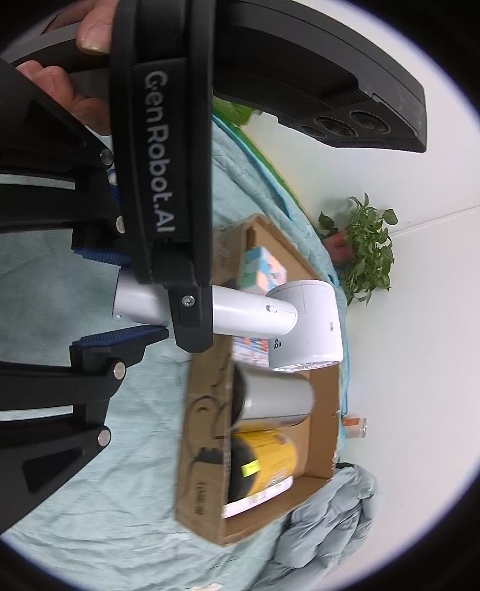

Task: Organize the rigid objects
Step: 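Lift the hair dryer upright with the left gripper and carry it over the box, then lower the hair dryer into the box beside the silver can and release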

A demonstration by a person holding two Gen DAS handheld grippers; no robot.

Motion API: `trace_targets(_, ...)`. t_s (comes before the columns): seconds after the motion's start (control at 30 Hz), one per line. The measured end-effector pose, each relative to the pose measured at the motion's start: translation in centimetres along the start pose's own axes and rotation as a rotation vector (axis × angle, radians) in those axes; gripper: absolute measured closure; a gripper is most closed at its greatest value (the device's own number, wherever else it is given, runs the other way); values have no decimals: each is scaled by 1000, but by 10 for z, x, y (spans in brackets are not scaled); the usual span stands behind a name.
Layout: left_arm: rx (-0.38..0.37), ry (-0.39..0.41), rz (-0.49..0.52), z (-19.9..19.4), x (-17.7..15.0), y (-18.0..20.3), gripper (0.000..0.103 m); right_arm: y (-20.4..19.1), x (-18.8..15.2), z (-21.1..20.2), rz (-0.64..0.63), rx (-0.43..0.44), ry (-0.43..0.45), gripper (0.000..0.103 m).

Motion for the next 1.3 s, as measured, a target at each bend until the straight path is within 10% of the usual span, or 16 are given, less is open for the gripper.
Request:
trace_targets(0.43, 54, -43, -3, 39, 118, -58, 74, 10, 83, 80, 63, 35, -49, 74)
trace_targets(0.9, 83, -169, -48, 85, 114, -100, 73, 14, 80, 128, 162, 10, -218, 73)
trace_targets(1.3, 52, -105, -36, 58, 107, -89, 65, 23, 74, 108, 193, -5, -190, 71)
Point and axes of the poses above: each gripper's, at about its wrist camera, not at the fingertips, and z roughly the way its jaws point, y to its right, x to its top, the point moved 4 cm from there along z, roughly the way its jaws point, and after that the axes turned 12 degrees about -x, right-handed, at the moved point
